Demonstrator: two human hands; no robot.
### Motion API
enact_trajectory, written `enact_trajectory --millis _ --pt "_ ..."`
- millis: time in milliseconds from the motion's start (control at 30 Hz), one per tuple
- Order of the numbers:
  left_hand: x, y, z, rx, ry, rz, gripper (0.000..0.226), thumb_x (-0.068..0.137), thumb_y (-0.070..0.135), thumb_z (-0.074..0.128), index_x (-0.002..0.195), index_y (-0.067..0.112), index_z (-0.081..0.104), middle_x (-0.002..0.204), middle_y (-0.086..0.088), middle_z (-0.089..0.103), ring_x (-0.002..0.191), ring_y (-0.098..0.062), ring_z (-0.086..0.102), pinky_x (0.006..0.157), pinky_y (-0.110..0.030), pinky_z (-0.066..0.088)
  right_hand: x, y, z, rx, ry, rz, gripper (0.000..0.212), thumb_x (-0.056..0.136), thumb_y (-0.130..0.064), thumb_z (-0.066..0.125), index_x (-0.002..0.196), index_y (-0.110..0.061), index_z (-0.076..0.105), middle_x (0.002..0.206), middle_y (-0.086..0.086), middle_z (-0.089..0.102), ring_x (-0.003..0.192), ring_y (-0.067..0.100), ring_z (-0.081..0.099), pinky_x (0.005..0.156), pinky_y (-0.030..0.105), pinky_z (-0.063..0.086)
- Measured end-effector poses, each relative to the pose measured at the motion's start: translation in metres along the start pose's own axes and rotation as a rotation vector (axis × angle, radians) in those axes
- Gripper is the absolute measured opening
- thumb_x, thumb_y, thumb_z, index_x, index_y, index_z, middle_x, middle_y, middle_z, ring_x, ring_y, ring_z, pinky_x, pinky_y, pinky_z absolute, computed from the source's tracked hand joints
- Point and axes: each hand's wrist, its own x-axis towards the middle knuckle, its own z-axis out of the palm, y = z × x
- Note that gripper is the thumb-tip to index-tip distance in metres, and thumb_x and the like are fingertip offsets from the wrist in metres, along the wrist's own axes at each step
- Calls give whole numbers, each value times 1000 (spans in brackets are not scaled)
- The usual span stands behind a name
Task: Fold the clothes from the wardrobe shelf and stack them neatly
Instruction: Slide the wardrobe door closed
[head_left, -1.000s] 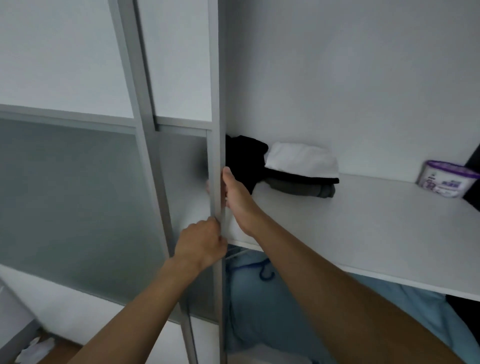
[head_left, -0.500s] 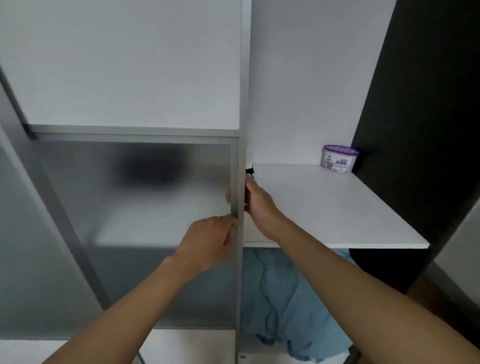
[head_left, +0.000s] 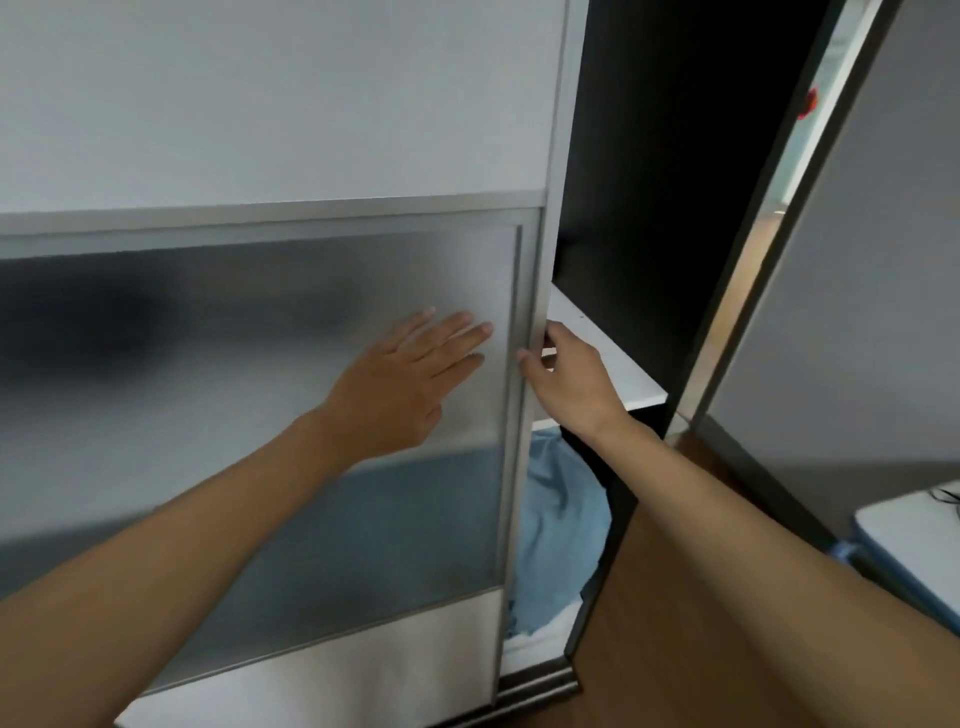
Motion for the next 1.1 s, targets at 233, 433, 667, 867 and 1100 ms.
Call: enact_trajectory --millis 233,433,667,867,1100 --pt "87 38 34 14 93 141 65 77 15 51 141 8 50 161 -14 26 150 -35 19 122 -54 12 1 58 -59 -201 137 204 59 96 -42 57 146 -18 37 138 5 57 122 26 57 100 45 49" --pt "143 68 48 57 149 188 60 78 15 46 137 7 52 158 -16 34 148 -38 24 122 -55 9 12 101 -98 -50 253 298 83 92 -37 68 154 -10 20 158 9 28 145 26 31 119 43 31" --pt "183 90 54 79 158 212 50 85 19 38 131 8 54 156 -15 38 147 -35 24 123 -53 4 31 125 -122 33 167 347 62 94 -14 59 149 -4 32 147 16 48 136 30 46 113 45 38" --pt "202 106 55 91 111 209 54 87 21 34 136 9 54 158 -13 35 148 -34 23 123 -53 6 39 148 -138 -103 168 297 4 92 -10 58 90 -12 55 78 -4 53 79 18 53 70 27 41" --pt "209 122 57 90 91 171 57 87 24 36 139 11 53 158 -11 35 148 -34 27 122 -52 7 42 167 -146 -153 188 227 38 93 -6 56 68 -27 37 68 -11 40 61 7 40 50 18 29"
